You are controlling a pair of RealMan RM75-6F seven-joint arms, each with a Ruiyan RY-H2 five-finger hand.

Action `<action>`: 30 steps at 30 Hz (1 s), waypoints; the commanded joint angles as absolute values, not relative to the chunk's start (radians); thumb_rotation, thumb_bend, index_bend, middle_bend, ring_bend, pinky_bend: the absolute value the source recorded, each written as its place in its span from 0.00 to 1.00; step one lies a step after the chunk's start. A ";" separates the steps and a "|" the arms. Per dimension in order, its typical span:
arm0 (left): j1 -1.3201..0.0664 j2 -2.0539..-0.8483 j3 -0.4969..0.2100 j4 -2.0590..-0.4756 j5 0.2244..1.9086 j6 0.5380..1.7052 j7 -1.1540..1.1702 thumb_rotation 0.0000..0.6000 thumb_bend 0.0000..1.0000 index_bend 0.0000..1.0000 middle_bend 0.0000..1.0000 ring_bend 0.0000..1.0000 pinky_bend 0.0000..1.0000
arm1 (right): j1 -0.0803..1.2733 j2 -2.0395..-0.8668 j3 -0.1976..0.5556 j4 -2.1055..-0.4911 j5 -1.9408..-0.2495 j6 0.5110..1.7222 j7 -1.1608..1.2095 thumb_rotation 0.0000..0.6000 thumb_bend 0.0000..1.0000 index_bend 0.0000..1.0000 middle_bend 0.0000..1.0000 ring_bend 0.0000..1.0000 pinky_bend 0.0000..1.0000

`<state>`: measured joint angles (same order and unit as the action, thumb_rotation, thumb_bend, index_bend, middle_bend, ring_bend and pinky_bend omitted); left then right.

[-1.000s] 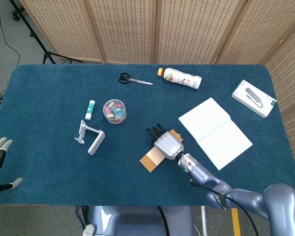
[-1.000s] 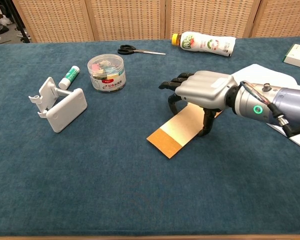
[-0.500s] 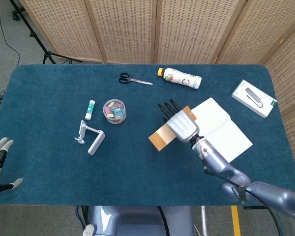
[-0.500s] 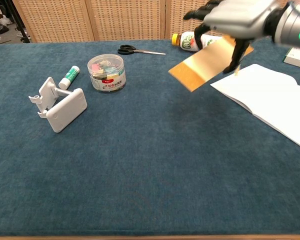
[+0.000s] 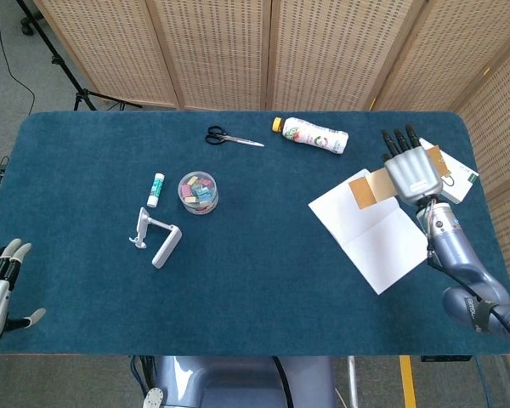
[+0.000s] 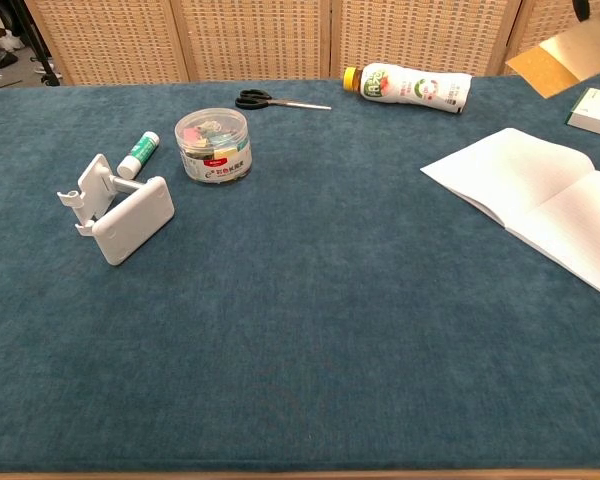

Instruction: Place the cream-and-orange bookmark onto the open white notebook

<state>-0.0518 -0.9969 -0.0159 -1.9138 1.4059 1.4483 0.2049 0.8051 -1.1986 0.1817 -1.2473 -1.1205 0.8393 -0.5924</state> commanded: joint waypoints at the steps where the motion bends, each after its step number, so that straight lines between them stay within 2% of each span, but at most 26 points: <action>1: -0.056 -1.001 -0.016 -1.915 1.400 1.441 0.214 1.00 0.00 0.00 0.00 0.00 0.00 | 0.786 -1.259 0.129 -1.151 -1.152 0.795 -0.533 1.00 0.10 0.47 0.00 0.00 0.00; 8: -0.067 -1.008 -0.021 -1.914 1.375 1.421 0.230 1.00 0.00 0.00 0.00 0.00 0.00 | 0.776 -1.358 0.057 -1.006 -1.267 0.756 -0.404 1.00 0.10 0.47 0.00 0.00 0.00; 30: -0.080 -1.020 -0.022 -1.914 1.348 1.408 0.259 1.00 0.00 0.00 0.00 0.00 0.00 | 0.779 -1.464 -0.012 -0.806 -1.418 0.704 -0.187 1.00 0.11 0.47 0.00 0.00 0.00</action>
